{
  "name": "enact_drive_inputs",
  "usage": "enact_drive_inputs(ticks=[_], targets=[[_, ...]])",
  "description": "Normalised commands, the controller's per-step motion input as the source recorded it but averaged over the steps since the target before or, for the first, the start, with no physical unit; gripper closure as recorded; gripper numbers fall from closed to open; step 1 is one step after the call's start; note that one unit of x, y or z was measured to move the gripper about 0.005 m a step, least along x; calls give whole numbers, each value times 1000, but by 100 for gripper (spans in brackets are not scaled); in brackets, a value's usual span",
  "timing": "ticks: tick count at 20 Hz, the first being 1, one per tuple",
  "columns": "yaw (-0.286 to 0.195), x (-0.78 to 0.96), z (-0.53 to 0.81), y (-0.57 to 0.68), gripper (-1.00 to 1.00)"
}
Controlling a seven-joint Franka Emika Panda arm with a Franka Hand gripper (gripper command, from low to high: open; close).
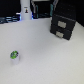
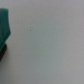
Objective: Open the kcup holder, insert the kcup into the holder, and close the kcup holder
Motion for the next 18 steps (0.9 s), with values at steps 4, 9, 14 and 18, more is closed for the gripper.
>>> enact_drive_inputs(ticks=[4, 9, 14, 18], targets=[[-146, -320, 218, 481, -100], [-177, -389, 112, 597, -100], [-188, -432, 10, 596, -100], [-182, -390, -4, 666, -100]])
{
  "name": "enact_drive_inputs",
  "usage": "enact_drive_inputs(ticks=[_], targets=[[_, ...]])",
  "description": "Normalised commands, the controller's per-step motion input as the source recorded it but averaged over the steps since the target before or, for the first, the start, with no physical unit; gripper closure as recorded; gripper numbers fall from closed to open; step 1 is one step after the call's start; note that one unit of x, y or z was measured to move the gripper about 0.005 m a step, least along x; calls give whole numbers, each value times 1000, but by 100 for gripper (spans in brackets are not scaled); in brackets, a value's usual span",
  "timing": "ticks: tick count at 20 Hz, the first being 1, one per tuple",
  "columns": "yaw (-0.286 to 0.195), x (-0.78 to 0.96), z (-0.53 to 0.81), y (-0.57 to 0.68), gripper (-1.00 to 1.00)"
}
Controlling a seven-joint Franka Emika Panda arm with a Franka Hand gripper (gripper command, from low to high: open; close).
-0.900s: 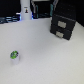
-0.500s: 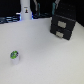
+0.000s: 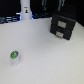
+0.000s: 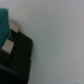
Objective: Open the kcup holder, insert the kcup into the holder, and close the kcup holder
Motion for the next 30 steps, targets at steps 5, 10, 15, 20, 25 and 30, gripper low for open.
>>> enact_drive_inputs(ticks=[5, 10, 15, 20, 25, 30], targets=[[-180, -344, -97, 709, -100], [-181, -313, -201, 704, -100], [-191, -319, -330, 639, -100], [-180, -320, -399, 503, -100], [-140, -264, -449, 253, -100], [-80, -226, -347, 83, 100]])
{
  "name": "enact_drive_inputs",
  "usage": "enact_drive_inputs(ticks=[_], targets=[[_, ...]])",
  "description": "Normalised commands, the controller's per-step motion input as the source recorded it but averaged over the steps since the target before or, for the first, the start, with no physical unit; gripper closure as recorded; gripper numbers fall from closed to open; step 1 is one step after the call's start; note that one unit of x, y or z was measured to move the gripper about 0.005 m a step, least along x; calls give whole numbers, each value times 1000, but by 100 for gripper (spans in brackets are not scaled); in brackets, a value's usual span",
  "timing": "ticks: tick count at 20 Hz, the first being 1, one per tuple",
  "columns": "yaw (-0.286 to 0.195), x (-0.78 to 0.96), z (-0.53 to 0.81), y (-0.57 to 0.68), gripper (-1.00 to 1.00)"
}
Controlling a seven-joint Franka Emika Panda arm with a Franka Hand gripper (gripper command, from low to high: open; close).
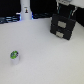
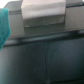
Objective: Open the kcup holder, insert the kcup into the holder, and close the kcup holder
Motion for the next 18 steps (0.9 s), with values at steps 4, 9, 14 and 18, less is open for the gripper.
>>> enact_drive_inputs(ticks=[4, 9, 14, 18], targets=[[-54, -234, -314, 93, -100], [-33, -316, -453, 70, -100], [-8, -363, -498, 37, -100], [2, -357, -472, 36, -100]])
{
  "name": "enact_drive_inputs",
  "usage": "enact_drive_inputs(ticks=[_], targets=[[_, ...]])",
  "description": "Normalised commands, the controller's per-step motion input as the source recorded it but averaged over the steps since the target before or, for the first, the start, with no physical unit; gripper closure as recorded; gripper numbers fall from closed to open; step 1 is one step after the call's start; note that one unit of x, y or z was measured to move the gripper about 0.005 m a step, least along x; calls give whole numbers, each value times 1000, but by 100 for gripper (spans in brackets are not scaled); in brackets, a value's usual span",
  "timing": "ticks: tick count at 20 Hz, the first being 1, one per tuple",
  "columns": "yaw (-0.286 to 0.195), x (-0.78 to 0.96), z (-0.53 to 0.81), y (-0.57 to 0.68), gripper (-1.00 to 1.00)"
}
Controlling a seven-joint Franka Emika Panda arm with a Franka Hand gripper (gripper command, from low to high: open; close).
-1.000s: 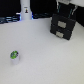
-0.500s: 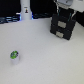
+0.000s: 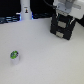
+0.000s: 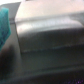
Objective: Open the kcup holder, insert the kcup into the holder, and close the kcup holder
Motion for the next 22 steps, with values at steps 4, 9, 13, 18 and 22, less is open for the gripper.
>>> enact_drive_inputs(ticks=[4, 9, 13, 18, 22], targets=[[1, -294, -293, 34, 100], [-8, -52, -20, -4, 100], [-9, 93, -12, -8, 100], [-20, 208, 3, -12, 100], [-50, 635, 123, -126, 100]])
